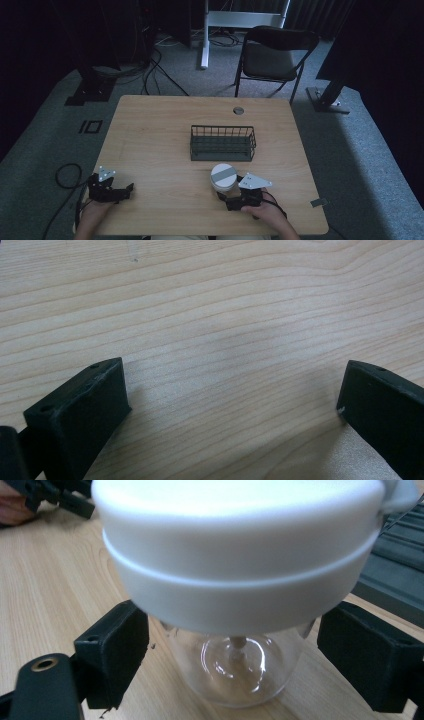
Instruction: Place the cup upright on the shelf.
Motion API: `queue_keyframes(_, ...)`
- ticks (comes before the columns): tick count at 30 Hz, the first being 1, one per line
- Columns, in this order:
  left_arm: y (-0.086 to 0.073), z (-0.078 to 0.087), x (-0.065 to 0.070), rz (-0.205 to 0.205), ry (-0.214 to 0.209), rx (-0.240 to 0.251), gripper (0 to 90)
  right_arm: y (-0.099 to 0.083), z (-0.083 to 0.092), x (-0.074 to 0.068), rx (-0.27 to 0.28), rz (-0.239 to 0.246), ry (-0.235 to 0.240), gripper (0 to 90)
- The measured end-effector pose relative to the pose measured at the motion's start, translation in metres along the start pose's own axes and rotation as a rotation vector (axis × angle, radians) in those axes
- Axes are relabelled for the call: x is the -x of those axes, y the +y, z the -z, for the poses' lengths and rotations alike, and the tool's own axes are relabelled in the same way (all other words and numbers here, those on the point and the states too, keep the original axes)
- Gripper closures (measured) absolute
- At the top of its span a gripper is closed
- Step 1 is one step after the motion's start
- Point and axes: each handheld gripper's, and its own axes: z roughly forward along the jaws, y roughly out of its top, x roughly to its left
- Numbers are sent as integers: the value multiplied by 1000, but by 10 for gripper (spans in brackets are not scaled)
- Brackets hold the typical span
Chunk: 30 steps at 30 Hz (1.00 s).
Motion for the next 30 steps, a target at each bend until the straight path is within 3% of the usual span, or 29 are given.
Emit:
queue_keyframes(9, 0, 0, 0, -1, 0, 0, 1, 0, -6, -2, 38, -29, -11, 129)
queue_keyframes(30, 0, 0, 0, -1, 0, -1, 2, 1, -20, -11, 82, -27, -79, 125)
